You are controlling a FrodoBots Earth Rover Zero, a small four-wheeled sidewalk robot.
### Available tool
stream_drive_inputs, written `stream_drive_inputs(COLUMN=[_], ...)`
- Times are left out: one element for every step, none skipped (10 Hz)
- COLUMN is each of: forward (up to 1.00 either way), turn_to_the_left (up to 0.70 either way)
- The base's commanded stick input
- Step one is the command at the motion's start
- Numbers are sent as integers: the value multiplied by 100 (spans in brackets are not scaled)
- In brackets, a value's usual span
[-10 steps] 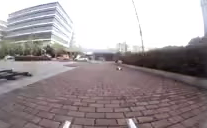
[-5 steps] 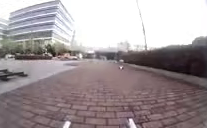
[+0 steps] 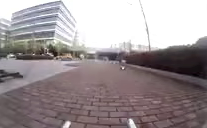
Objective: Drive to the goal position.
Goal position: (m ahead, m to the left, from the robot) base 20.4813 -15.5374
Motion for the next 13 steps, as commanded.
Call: stream_drive_inputs(forward=[70,70,70,70,70,70,70,70,70,70,70,70,70], turn_to_the_left=[0,0,0,0,0,0,0,0,0,0,-1,-8,-12])
